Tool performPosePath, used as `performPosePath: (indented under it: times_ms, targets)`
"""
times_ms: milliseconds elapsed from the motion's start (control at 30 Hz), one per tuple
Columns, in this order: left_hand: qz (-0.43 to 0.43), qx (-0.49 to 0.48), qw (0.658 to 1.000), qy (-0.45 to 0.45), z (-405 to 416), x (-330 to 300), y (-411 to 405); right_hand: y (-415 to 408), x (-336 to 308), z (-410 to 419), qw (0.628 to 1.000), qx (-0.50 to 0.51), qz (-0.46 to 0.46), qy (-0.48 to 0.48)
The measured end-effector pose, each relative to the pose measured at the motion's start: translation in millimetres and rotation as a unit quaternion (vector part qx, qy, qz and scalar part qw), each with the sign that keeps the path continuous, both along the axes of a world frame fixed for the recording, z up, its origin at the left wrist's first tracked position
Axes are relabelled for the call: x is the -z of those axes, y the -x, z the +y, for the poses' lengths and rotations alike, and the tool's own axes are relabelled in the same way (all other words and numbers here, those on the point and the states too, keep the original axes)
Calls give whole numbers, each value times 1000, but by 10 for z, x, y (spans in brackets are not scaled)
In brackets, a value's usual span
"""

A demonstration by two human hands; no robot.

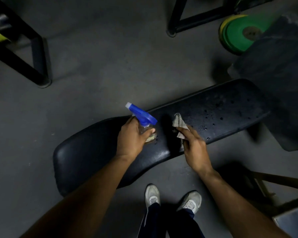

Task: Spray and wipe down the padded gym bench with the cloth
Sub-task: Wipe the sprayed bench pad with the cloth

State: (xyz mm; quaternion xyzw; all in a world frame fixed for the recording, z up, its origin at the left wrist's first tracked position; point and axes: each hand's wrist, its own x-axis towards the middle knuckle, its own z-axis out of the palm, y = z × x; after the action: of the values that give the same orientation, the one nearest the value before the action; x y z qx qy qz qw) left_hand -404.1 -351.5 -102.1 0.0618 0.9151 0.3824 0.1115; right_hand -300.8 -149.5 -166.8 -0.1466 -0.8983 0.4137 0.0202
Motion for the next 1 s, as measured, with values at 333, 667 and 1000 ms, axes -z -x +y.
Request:
performPosePath:
  times_ms: [333,667,1000]
  targets:
    - [-17,-2,1000,-18,-212,141,-11,49,39,-148,1000,-6,-19,-20]
    - [-71,7,997,11,-338,351,-108,43,51,-50,999,12,-31,-25]
    - [-141,-48,973,175,-368,743,-635,-131,155,105,999,40,-5,-5]
